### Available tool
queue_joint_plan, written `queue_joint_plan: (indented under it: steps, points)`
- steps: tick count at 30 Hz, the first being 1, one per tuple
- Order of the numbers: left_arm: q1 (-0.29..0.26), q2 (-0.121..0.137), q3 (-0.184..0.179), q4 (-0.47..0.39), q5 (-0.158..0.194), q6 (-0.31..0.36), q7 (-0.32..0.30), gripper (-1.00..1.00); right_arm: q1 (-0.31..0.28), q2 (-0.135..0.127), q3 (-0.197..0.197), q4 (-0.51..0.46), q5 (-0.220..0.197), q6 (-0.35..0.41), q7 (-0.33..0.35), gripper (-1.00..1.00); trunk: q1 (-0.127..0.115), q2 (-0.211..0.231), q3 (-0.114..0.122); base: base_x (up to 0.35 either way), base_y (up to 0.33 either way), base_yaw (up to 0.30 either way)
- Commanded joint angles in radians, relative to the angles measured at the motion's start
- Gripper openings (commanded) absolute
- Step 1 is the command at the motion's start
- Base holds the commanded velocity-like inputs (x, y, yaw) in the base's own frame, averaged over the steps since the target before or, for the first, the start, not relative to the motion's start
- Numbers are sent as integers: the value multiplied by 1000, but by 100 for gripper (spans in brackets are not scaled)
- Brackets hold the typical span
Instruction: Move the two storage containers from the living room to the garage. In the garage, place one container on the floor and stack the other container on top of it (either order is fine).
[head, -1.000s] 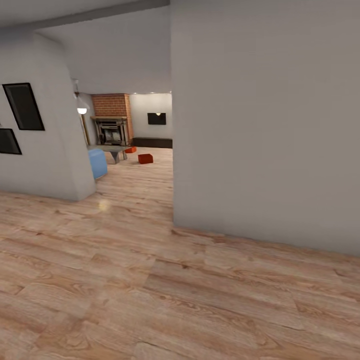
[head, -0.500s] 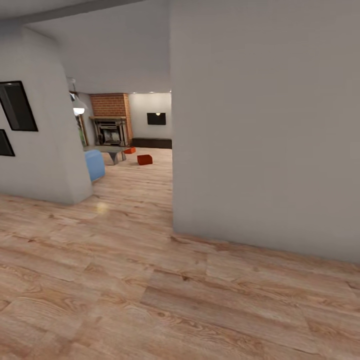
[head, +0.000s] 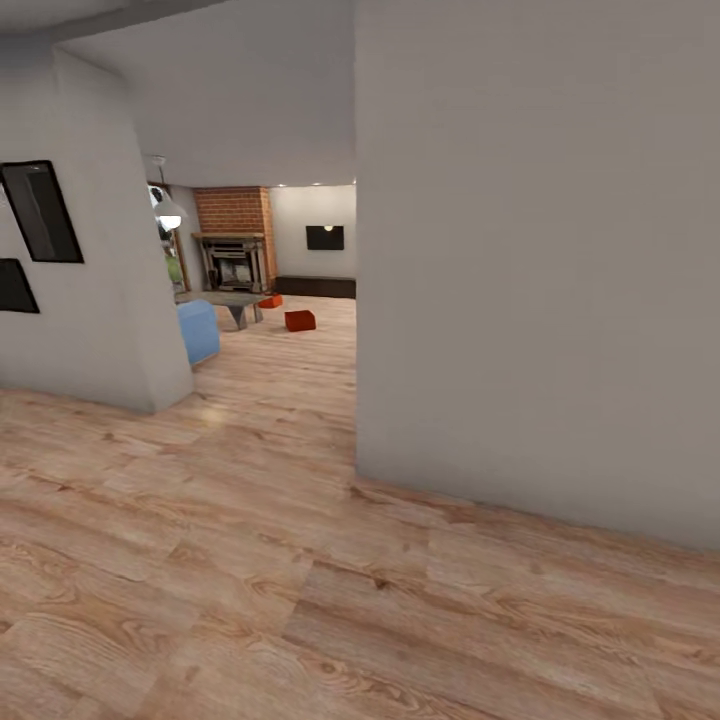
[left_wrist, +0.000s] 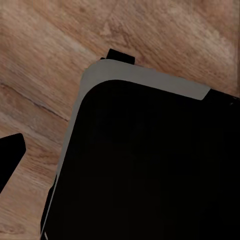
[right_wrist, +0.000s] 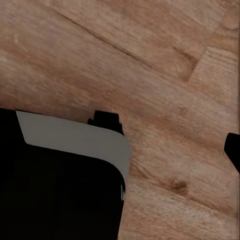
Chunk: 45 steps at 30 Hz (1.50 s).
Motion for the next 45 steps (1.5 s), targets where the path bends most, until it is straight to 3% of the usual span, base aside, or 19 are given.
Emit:
queue_joint_plan:
  steps: [1,34,45]
  points:
    - [0,0,0,-1,11,4,0,100,-1,0,9,3,-10,-7,-1,100,1,0,-1,323,0,248]
    - [0,0,0,-1,11,1,0,100,-1,0,7,3,-10,-8,0,100,1,0,-1,323,0,266]
    - [0,0,0,-1,11,0,0,100,-1,-10,7,3,-9,-13,10,100,1,0,-1,323,4,26]
